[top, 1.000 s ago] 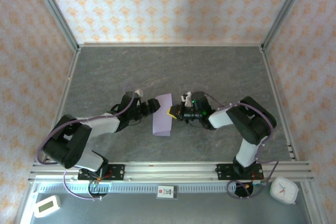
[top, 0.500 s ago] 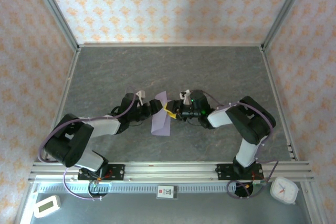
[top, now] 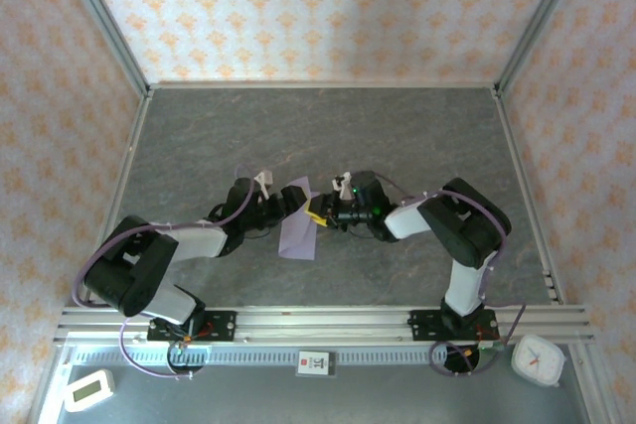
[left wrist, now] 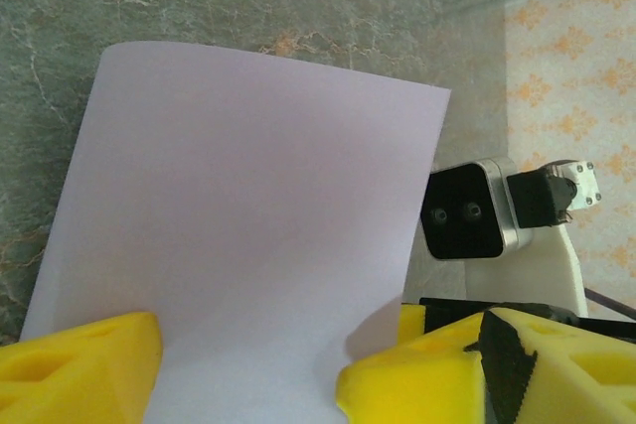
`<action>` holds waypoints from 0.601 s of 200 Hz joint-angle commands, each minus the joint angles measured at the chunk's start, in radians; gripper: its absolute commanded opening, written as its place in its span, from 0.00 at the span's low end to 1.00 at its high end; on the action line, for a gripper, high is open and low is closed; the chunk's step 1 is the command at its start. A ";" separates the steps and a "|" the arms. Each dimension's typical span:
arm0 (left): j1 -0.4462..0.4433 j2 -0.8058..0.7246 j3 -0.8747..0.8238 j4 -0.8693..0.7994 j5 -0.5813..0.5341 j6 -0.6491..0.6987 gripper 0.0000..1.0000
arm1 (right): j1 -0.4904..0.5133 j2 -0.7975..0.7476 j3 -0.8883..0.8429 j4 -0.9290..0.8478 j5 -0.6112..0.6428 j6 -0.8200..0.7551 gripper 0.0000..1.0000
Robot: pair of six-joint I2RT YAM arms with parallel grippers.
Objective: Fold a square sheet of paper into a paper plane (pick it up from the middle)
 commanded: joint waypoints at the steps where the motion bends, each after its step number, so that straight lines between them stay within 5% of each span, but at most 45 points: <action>1: -0.008 -0.010 -0.018 0.036 0.004 -0.011 0.85 | 0.007 -0.020 0.028 -0.092 0.029 -0.056 0.26; 34: -0.007 -0.058 -0.022 -0.016 -0.034 0.007 0.85 | 0.012 -0.017 0.081 -0.273 0.060 -0.137 0.26; 80: 0.003 -0.173 0.027 -0.286 -0.225 0.062 0.89 | 0.013 -0.030 0.063 -0.220 0.052 -0.109 0.21; 120: 0.007 -0.133 0.011 -0.271 -0.180 0.073 0.89 | 0.014 -0.032 0.054 -0.167 0.028 -0.077 0.26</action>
